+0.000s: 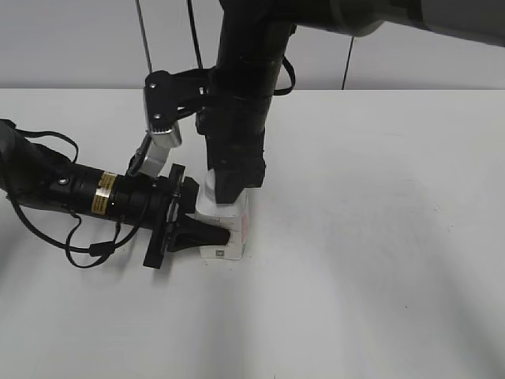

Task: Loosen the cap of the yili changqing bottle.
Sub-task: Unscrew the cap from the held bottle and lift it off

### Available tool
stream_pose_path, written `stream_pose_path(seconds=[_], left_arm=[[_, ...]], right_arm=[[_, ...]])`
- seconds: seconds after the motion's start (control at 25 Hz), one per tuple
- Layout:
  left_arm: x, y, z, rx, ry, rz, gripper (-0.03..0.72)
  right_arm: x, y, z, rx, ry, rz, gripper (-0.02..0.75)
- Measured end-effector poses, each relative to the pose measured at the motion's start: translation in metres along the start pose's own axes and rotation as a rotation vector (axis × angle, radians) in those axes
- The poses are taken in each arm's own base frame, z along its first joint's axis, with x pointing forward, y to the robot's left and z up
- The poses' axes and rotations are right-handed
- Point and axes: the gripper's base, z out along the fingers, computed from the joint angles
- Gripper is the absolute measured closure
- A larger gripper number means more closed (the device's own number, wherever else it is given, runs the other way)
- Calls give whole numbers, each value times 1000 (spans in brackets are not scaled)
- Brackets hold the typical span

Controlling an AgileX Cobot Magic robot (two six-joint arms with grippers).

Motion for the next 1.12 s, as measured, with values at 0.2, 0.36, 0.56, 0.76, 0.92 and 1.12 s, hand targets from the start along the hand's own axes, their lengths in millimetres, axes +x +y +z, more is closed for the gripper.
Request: stream_pose_path(seconds=[0.2,0.36,0.56,0.76,0.92,1.12], left_arm=[[0,0,0,8,3,4,347],[1,-1,-1,17,7,5,347],[1,-2,-1,25,9,7,347],[1,-2,-1,28,10,8,348],[1,-2,-1,29,10,8,347],[1,-3,-1,34,10,7,349]], right_arm=[[-2,-1,-3,3,-2,-136,342],[-2,-1,-6,5,-1,-213,342],[-3,0,-6,1,-1,-242,342],[-3,0,-6,-2,-7,-243,342],[-4,0,-6,1,-7,-244,342],[-7,-3,-14,21,-14,-253,343]])
